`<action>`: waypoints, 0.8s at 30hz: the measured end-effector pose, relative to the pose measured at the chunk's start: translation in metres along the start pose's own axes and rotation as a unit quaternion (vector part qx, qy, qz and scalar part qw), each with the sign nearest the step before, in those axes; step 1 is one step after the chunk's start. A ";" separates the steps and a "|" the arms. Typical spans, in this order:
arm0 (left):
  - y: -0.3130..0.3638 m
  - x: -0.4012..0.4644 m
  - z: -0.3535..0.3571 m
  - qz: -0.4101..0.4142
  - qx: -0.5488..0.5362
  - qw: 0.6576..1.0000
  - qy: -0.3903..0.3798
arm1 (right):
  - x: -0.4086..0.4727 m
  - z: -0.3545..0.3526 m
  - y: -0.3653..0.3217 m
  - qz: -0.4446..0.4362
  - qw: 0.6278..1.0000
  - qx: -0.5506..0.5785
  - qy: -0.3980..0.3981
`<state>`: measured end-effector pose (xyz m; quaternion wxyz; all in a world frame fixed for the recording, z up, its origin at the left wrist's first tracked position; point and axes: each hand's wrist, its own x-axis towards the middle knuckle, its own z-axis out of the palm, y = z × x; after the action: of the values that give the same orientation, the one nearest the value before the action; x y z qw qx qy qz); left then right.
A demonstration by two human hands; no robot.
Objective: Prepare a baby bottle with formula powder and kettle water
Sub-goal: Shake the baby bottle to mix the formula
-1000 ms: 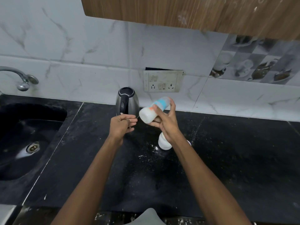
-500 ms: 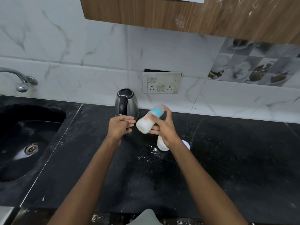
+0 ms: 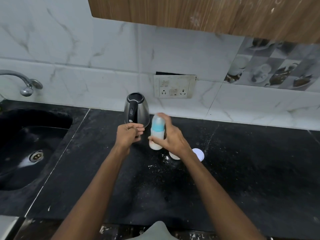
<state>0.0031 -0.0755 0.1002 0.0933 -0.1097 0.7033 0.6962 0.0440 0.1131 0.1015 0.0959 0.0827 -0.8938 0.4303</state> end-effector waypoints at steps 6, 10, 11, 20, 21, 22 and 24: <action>0.003 0.000 0.003 0.011 0.006 1.000 0.004 | -0.005 0.017 0.009 0.111 0.969 0.188 0.120; 0.003 0.000 0.006 0.026 0.006 0.999 0.018 | -0.001 0.019 -0.007 0.381 0.713 0.589 -0.013; 0.002 0.001 0.006 0.031 0.000 0.999 0.023 | -0.002 0.020 -0.013 0.375 0.747 0.546 -0.053; -0.001 0.004 0.005 0.052 -0.024 0.991 0.118 | 0.004 0.023 -0.009 0.312 0.823 0.471 -0.061; -0.002 0.004 0.004 0.053 -0.031 0.990 0.127 | 0.005 0.020 -0.009 0.317 0.819 0.474 -0.058; -0.004 0.004 0.003 0.054 -0.036 0.989 0.136 | 0.006 0.018 -0.009 0.315 0.819 0.475 -0.067; -0.003 0.002 0.004 0.055 -0.037 0.987 0.146 | 0.009 0.015 -0.010 0.299 0.830 0.463 -0.087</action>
<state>0.0017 -0.0716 0.0969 -0.0534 -0.1747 0.6881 0.7022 0.0360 0.0946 0.1022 -0.1654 -0.1164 -0.5752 0.7926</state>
